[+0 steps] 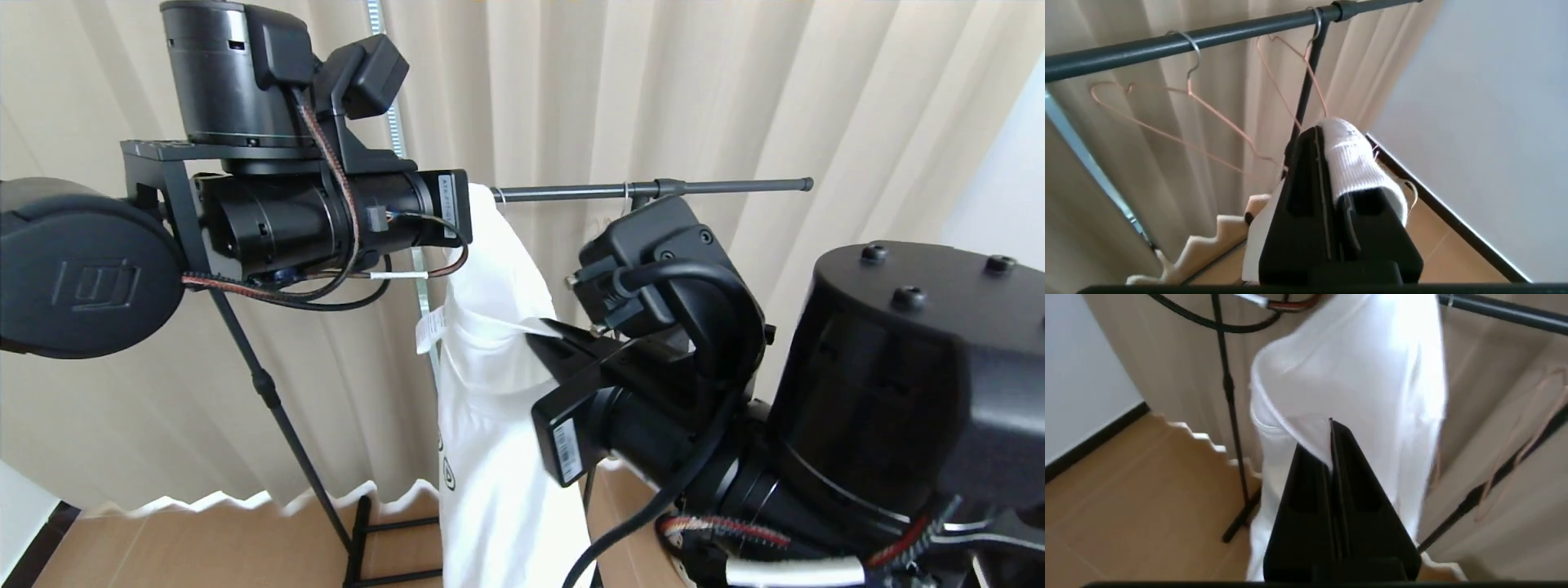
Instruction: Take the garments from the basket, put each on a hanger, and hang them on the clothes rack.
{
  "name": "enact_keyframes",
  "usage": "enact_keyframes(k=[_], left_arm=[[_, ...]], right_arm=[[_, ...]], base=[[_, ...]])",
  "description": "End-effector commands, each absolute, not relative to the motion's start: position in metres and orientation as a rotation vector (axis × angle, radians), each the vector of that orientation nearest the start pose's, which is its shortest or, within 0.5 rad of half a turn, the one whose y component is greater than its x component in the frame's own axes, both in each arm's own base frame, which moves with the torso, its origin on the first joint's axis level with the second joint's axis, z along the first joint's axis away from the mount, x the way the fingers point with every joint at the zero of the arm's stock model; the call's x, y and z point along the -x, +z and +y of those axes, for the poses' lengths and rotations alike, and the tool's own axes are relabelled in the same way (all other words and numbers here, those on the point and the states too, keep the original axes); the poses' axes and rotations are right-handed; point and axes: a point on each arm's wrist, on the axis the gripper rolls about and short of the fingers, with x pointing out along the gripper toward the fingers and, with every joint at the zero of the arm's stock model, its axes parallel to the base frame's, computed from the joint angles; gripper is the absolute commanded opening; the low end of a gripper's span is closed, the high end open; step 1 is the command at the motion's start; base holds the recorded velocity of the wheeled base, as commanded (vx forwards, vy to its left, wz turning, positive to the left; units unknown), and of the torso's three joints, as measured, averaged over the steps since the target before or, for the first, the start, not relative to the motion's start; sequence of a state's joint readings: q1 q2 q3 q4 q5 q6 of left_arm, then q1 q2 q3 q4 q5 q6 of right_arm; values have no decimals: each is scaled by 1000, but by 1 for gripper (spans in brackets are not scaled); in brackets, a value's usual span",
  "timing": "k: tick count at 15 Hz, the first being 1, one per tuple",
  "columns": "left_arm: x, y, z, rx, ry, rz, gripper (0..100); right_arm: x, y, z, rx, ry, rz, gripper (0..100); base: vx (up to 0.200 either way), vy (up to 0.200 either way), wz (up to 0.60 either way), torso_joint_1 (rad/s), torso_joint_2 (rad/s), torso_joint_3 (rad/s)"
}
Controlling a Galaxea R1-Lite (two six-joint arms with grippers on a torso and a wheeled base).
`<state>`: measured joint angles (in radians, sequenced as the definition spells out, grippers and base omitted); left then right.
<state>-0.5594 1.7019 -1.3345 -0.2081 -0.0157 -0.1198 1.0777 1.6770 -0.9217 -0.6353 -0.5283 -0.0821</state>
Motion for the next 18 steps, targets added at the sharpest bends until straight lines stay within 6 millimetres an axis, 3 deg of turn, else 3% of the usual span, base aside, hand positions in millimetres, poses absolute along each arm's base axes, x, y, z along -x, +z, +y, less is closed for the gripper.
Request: enact_keyframes(k=[1,3,5,8,11,14,18], left_arm=[[-271,298,-159,59,-515,226,0],[-251,300,-146,10,-505,332,0],[-232,294,-137,-56,-487,454,0],[-219,275,-136,-125,-454,600,0],[-189,236,-156,-213,-554,756,0],[-164,230,-185,-135,-688,828,0],[-164,229,-225,32,-778,791,0]], right_arm=[[-186,219,223,285,403,58,0],[-212,218,212,303,314,68,0],[-239,215,217,290,262,76,0],[-254,215,228,211,242,77,0],[-276,230,248,14,146,30,0],[-278,236,259,-78,154,-13,0],[-277,227,273,-97,161,-39,0]], base=[[0,0,0,0,0,0],[0,0,0,0,0,0],[0,0,0,0,0,0],[0,0,0,0,0,0],[0,0,0,0,0,0],[0,0,0,0,0,0],[0,0,0,0,0,0]])
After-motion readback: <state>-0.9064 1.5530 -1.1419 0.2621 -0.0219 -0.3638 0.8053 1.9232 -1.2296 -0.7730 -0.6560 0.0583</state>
